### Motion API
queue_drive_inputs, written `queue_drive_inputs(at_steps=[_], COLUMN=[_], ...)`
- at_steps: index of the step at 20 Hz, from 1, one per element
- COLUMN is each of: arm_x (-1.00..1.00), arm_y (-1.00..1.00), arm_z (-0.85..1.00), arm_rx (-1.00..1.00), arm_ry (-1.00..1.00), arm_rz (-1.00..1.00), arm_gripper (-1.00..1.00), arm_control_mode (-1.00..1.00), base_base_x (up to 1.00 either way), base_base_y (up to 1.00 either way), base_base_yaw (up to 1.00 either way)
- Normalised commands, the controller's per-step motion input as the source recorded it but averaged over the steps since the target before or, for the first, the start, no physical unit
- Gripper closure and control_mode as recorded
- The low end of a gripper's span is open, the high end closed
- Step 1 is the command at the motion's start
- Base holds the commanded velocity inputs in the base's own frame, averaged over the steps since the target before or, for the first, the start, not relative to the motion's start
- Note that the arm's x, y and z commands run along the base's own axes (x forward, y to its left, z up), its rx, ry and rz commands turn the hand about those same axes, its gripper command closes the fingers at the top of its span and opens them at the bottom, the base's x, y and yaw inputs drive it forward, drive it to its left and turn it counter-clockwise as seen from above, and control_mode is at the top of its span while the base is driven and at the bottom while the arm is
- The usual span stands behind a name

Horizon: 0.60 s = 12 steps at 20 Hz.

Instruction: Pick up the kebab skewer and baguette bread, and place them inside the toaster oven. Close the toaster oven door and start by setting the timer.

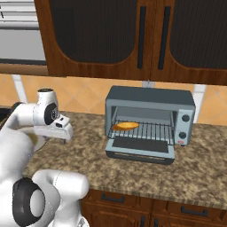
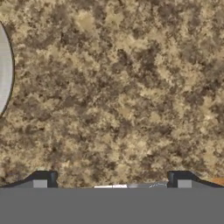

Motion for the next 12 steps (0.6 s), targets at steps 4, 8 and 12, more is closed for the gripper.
queue_drive_inputs(at_steps=[4,8,12], arm_x=[-0.21,-0.04,0.15], arm_y=[0.84,0.66,0.37], arm_z=[-0.09,0.00,0.00], arm_rx=[-0.15,-0.11,-0.05], arm_ry=[0.01,0.01,0.04], arm_rz=[0.16,0.11,0.04], arm_gripper=[-1.00,-1.00,-1.00], arm_control_mode=[-1.00,-1.00,-1.00], base_base_x=[0.00,0.00,0.00], base_base_y=[0.00,0.00,0.00], base_base_yaw=[0.00,0.00,0.00])
